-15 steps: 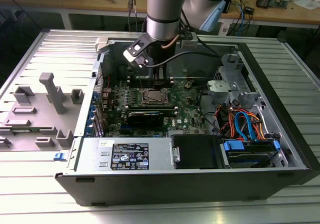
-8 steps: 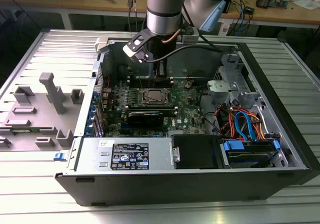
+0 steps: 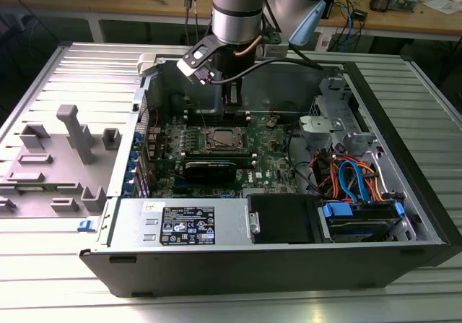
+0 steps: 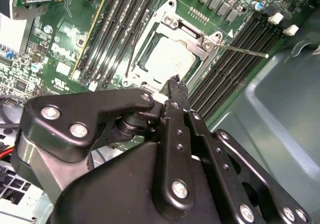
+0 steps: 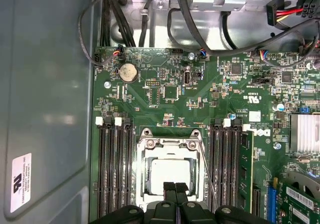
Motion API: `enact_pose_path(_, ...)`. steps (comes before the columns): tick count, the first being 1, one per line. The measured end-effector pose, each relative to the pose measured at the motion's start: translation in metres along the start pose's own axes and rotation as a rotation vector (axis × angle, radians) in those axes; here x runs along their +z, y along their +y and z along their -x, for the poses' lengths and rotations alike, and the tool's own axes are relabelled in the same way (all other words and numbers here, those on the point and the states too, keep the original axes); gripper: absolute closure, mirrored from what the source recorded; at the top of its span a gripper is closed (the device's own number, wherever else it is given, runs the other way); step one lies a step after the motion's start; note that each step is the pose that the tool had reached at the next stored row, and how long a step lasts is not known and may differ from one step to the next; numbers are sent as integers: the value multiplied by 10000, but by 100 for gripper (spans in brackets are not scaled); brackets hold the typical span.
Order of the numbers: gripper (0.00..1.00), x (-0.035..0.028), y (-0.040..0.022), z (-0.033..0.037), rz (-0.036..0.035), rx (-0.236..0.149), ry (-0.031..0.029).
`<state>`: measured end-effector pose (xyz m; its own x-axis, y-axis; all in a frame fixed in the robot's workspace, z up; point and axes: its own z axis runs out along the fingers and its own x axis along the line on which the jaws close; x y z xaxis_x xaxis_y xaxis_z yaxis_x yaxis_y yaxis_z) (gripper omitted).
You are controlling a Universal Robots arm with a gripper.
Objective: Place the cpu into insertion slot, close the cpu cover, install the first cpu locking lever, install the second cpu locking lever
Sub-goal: 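Install the first cpu locking lever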
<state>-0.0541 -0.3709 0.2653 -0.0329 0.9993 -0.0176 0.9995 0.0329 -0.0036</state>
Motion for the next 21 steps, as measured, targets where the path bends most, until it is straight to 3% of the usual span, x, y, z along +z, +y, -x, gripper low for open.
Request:
enact_pose_path(3, 89, -1, 0, 1, 1, -168, -3)
enact_pose_path(16, 89, -1, -2, 2, 49, -2790, -8)
enact_pose_path(20, 89, -2, -2, 2, 84, -4759, -8)
enact_pose_path(21, 89, -2, -2, 2, 86, -4823, -8)
